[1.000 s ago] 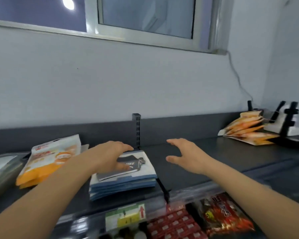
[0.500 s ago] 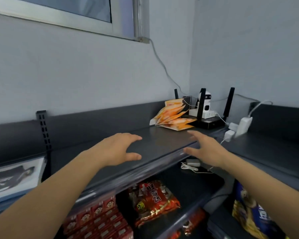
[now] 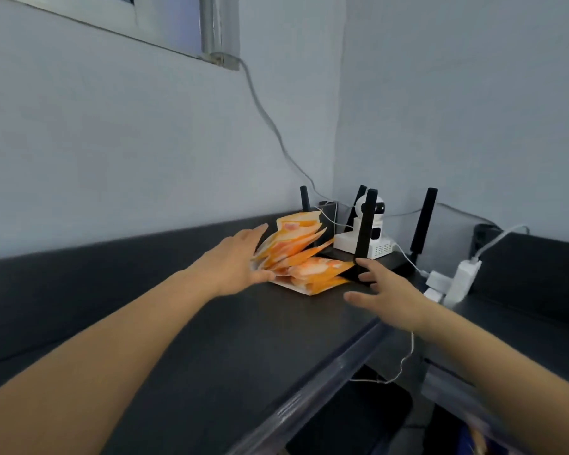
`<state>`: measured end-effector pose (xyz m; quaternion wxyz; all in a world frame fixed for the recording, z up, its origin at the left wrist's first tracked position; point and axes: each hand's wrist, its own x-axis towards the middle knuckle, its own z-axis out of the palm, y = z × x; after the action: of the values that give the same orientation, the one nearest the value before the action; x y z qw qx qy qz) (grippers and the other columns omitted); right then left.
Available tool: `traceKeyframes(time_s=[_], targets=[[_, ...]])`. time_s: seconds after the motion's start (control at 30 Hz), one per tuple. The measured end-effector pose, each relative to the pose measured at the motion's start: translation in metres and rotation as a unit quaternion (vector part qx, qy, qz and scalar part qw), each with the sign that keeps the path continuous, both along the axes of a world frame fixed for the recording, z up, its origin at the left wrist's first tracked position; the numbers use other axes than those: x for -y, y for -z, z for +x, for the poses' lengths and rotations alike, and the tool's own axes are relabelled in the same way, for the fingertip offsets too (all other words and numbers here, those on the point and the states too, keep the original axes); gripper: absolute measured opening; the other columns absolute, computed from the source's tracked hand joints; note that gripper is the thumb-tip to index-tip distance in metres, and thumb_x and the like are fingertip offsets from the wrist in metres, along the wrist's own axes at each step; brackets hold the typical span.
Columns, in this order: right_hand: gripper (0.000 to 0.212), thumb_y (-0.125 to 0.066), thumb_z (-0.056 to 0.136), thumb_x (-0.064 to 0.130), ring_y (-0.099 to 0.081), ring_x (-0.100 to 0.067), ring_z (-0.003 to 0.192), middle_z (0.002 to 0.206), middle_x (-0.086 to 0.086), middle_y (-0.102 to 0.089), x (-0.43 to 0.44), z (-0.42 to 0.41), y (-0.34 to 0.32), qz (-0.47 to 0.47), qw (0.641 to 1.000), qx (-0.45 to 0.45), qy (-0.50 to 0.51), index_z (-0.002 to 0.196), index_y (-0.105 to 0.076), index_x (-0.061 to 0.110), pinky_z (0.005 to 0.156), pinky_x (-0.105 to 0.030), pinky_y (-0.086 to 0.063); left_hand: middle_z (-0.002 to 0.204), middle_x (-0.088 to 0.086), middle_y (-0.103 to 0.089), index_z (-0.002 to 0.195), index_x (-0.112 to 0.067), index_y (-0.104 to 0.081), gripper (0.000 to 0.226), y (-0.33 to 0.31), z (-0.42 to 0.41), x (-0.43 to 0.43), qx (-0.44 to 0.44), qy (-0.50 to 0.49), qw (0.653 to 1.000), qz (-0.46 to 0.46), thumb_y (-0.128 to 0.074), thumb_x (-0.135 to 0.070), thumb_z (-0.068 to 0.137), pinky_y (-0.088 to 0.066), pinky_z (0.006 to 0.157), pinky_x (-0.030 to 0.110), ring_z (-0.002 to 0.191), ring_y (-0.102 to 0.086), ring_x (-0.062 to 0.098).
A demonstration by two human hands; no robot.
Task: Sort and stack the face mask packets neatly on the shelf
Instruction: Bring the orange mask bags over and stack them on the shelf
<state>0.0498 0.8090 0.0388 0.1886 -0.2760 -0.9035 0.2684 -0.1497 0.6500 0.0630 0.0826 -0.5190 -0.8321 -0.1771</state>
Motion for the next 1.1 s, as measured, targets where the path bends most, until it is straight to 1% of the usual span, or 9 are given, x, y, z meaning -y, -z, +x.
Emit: traceKeyframes(time_s=[0.13, 0.23, 0.43, 0.57, 0.63, 0.73, 0.93, 1.03, 1.1], targets=[[0.074, -0.063, 0.087, 0.033, -0.040, -0.021, 0.132, 0.145, -0.005, -0.041, -0.034, -0.039, -0.012, 0.025, 1.000, -0.006, 0.004, 0.147, -0.021, 0.022, 0.100, -0.028, -0.034, 0.157, 0.004, -0.019, 0.151, -0.025, -0.005, 0.098, -0.004, -0.047, -0.055, 0.022, -0.013, 0.998, 0.054, -0.067, -0.051, 0.079, -0.029, 0.113, 0.043, 0.141, -0.026, 0.023], [0.075, -0.064, 0.088, 0.029, -0.036, -0.018, 0.136, 0.148, -0.003, -0.037, -0.053, -0.063, -0.019, 0.035, 0.999, -0.015, -0.003, 0.148, -0.020, 0.022, 0.100, -0.024, -0.032, 0.157, 0.003, -0.018, 0.150, -0.026, -0.005, 0.101, 0.000, -0.073, -0.089, 0.036, -0.014, 0.997, 0.065, -0.068, -0.053, 0.076, -0.028, 0.112, 0.042, 0.142, -0.024, 0.023], [0.078, -0.063, 0.087, 0.035, -0.034, -0.018, 0.136, 0.151, -0.001, -0.032, -0.078, -0.092, -0.014, 0.080, 0.997, 0.022, -0.005, 0.149, -0.017, 0.025, 0.107, -0.028, -0.031, 0.156, 0.001, -0.022, 0.151, -0.025, -0.008, 0.106, 0.013, -0.097, -0.130, 0.083, 0.021, 0.994, 0.071, -0.075, -0.047, 0.072, -0.031, 0.111, 0.041, 0.140, -0.028, 0.022], [0.079, -0.064, 0.087, 0.035, -0.033, -0.018, 0.137, 0.152, -0.002, -0.030, -0.087, -0.102, -0.009, 0.098, 0.994, 0.046, -0.006, 0.149, -0.017, 0.026, 0.107, -0.029, -0.031, 0.138, 0.006, -0.047, 0.149, -0.024, -0.017, 0.080, 0.016, -0.098, -0.141, 0.091, 0.046, 0.992, 0.070, -0.063, -0.035, 0.085, -0.045, 0.097, 0.037, 0.119, -0.051, 0.023], [0.079, -0.064, 0.087, 0.035, -0.034, -0.019, 0.135, 0.151, -0.002, -0.030, -0.088, -0.106, -0.007, 0.112, 0.992, 0.060, -0.008, 0.149, -0.017, 0.028, 0.106, -0.030, -0.033, 0.127, 0.007, -0.054, 0.144, -0.023, -0.028, 0.061, 0.015, -0.096, -0.140, 0.053, 0.044, 0.995, 0.065, -0.055, -0.028, 0.090, -0.046, 0.087, 0.032, 0.107, -0.055, 0.022], [0.078, -0.064, 0.087, 0.034, -0.032, -0.018, 0.136, 0.151, -0.001, -0.029, -0.087, -0.111, -0.005, 0.126, 0.990, 0.065, -0.018, 0.149, -0.016, 0.028, 0.107, -0.030, -0.032, 0.119, 0.007, -0.058, 0.134, -0.021, -0.043, 0.042, 0.013, -0.096, -0.134, 0.007, 0.029, 0.997, 0.077, -0.048, -0.021, 0.093, -0.046, 0.082, 0.031, 0.101, -0.056, 0.021], [0.078, -0.064, 0.086, 0.034, -0.034, -0.018, 0.135, 0.150, -0.002, -0.030, -0.079, -0.120, -0.016, 0.145, 0.988, -0.002, -0.045, 0.148, -0.016, 0.028, 0.106, -0.028, -0.032, 0.118, 0.003, -0.060, 0.130, -0.021, -0.050, 0.032, 0.003, -0.093, -0.107, -0.022, 0.017, 0.993, 0.112, -0.045, -0.023, 0.098, -0.048, 0.083, 0.029, 0.102, -0.058, 0.017], [0.087, -0.069, 0.083, 0.032, -0.032, -0.020, 0.136, 0.151, -0.001, -0.024, -0.074, -0.123, -0.021, 0.155, 0.984, -0.080, -0.036, 0.149, -0.012, 0.026, 0.104, -0.028, -0.031, 0.107, 0.005, -0.067, 0.123, -0.019, -0.057, 0.027, -0.012, -0.089, -0.087, -0.046, 0.025, 0.984, 0.169, -0.045, -0.022, 0.098, -0.049, 0.081, 0.034, 0.093, -0.062, 0.020], [0.094, -0.074, 0.078, 0.029, -0.026, -0.023, 0.138, 0.151, -0.003, -0.022, -0.068, -0.122, -0.024, 0.208, 0.967, -0.148, -0.010, 0.149, -0.013, 0.023, 0.108, -0.035, -0.030, 0.100, 0.005, -0.069, 0.117, -0.017, -0.060, 0.024, -0.022, -0.084, -0.072, -0.071, 0.039, 0.977, 0.195, -0.046, -0.023, 0.098, -0.048, 0.076, 0.033, 0.088, -0.064, 0.021]])
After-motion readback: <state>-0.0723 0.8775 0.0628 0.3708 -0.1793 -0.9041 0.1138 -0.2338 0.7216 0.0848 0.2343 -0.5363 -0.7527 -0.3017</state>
